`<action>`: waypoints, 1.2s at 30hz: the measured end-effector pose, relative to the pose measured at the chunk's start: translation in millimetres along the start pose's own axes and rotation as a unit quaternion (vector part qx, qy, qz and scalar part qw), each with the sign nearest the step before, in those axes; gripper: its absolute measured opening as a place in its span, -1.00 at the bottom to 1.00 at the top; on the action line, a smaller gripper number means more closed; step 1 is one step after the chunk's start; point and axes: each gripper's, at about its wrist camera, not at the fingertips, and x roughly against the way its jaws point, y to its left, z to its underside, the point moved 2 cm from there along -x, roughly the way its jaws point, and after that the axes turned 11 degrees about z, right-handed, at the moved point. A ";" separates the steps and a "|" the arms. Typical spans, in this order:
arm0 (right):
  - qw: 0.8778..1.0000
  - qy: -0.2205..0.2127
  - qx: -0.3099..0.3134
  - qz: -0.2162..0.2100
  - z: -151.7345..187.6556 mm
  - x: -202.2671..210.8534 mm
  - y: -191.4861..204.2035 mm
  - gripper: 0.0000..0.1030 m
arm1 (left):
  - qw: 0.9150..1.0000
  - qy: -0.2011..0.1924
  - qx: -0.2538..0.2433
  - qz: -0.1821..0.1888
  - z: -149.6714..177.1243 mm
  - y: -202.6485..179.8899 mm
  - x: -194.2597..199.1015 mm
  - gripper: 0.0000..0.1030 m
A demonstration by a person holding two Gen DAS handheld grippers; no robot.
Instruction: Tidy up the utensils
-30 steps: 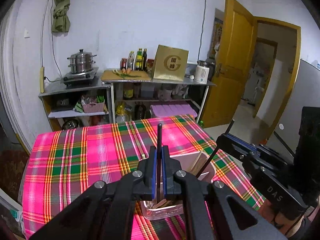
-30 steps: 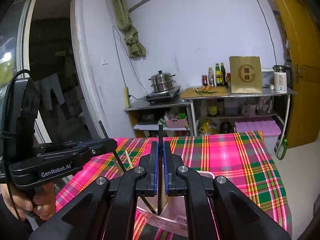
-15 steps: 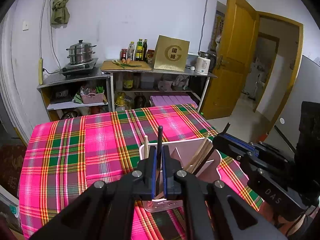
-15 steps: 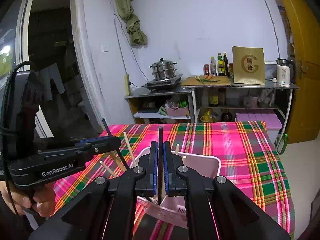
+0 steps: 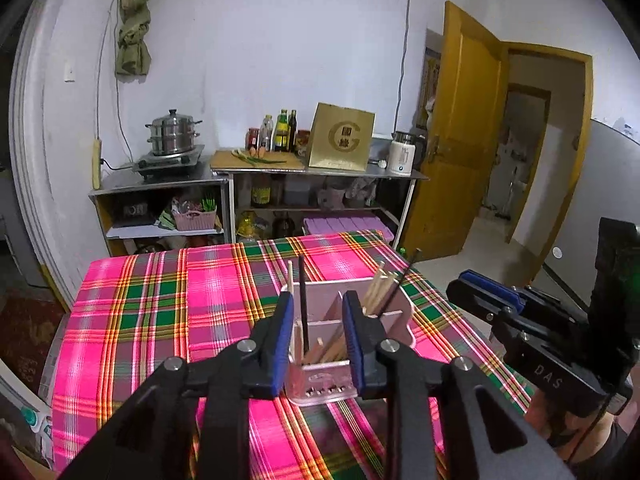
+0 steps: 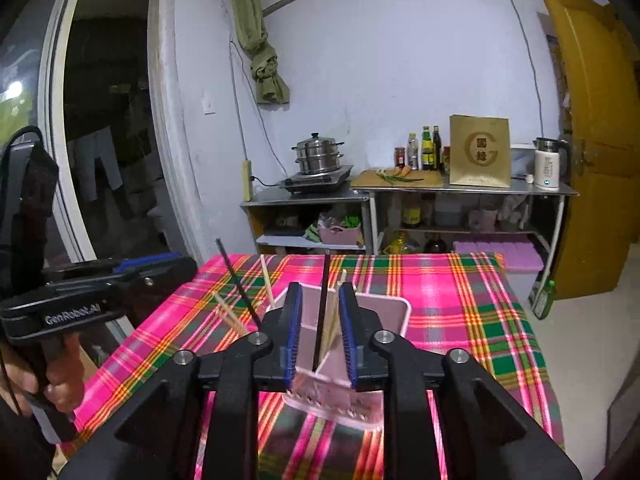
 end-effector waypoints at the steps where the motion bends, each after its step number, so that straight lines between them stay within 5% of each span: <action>1: 1.000 -0.004 0.000 0.001 3.3 7.6 -0.1 -0.46 | 1.000 -0.004 -0.002 -0.002 4.3 -2.8 5.2 -0.43; 19: 0.999 -0.019 0.033 0.018 87.7 97.3 17.8 -0.21 | 0.999 -0.015 0.015 -0.029 122.5 -41.0 52.0 -0.39; 36: 0.999 0.001 0.024 0.030 141.4 120.7 13.1 -0.19 | 0.998 -0.018 0.009 -0.061 180.9 -61.3 71.1 -0.39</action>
